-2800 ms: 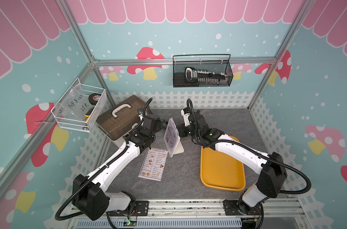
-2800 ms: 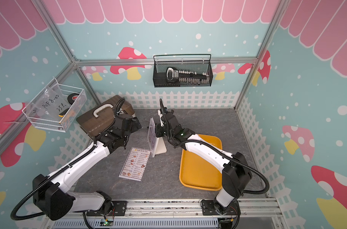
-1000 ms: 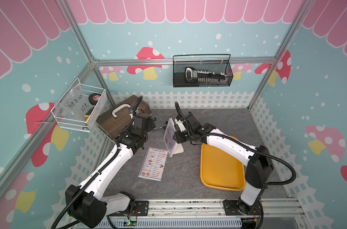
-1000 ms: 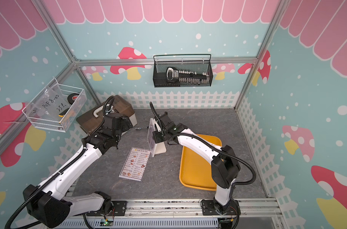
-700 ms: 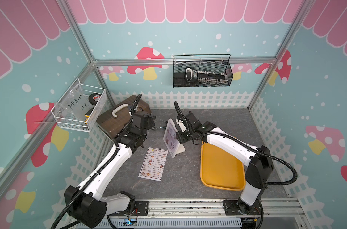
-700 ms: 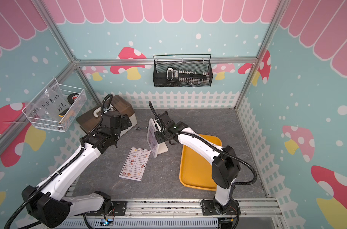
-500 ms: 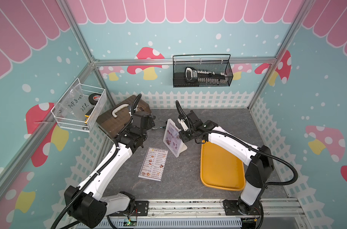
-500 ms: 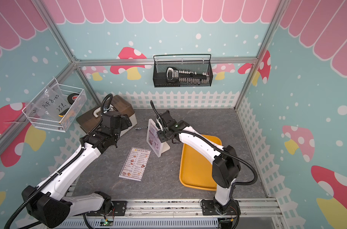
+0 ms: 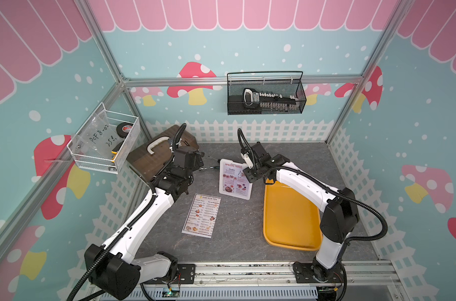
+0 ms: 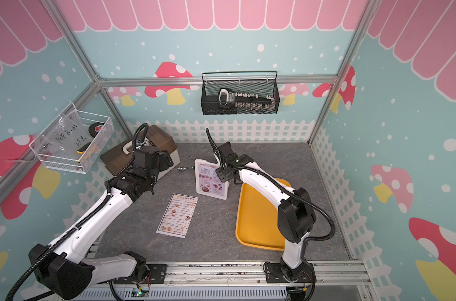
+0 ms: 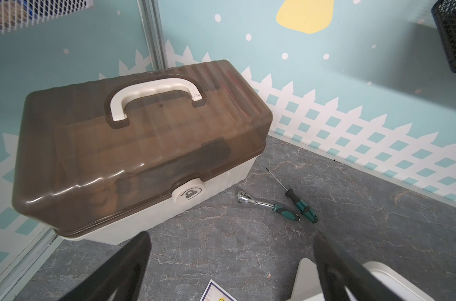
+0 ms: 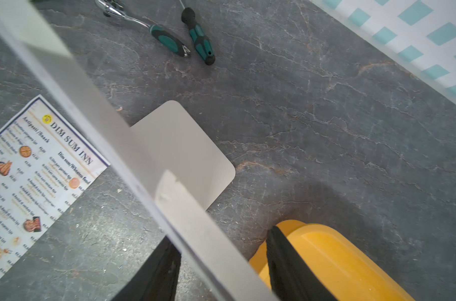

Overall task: Replace the menus in the menu holders
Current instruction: Adjust the menu holder at the center of the board.

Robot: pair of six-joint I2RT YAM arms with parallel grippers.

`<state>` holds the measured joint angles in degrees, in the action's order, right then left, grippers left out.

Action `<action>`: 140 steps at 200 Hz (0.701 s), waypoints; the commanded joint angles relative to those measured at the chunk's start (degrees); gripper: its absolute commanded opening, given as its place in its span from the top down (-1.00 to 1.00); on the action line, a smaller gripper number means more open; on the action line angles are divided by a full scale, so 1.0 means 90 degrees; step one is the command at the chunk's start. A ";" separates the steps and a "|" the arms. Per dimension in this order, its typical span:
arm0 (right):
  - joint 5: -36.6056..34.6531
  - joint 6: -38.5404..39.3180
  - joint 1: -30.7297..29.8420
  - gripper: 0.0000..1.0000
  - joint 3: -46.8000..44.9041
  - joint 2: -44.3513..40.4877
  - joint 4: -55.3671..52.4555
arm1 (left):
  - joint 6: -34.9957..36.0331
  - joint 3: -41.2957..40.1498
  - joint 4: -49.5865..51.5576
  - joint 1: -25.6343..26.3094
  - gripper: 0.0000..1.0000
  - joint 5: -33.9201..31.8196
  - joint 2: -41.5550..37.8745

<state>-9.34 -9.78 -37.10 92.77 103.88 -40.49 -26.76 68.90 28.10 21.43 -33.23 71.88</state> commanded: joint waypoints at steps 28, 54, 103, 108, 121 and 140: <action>-0.0231 0.0559 0.0258 -0.17 0.0159 0.0225 0.0299 | 0.0064 0.0128 0.0125 -0.0038 -0.95 -0.0154 -0.0070; -0.0130 0.0618 0.0334 -0.18 0.0298 0.0332 0.0417 | 0.0082 0.0127 0.0130 -0.0042 -0.95 -0.0184 -0.0060; 0.0361 0.0473 0.0340 -0.24 0.0251 0.0039 0.0371 | 0.0138 0.0113 0.0159 -0.0038 -0.95 -0.0281 -0.0052; 0.0423 0.0438 0.0334 -0.26 0.0208 -0.0052 0.0376 | 0.0138 0.0108 0.0159 -0.0037 -0.95 -0.0282 -0.0049; 0.0546 0.0388 0.0339 -0.30 0.0136 -0.0296 0.0354 | 0.0139 0.0119 0.0159 -0.0037 -0.95 -0.0282 -0.0028; 0.0680 0.0376 0.0342 -0.42 0.0064 -0.0637 0.0198 | 0.0175 0.0120 0.0102 -0.0047 -0.95 -0.0175 0.0017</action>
<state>-6.24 -6.35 -34.13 93.78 104.01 -37.52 -26.30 68.90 28.45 21.43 -34.37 71.88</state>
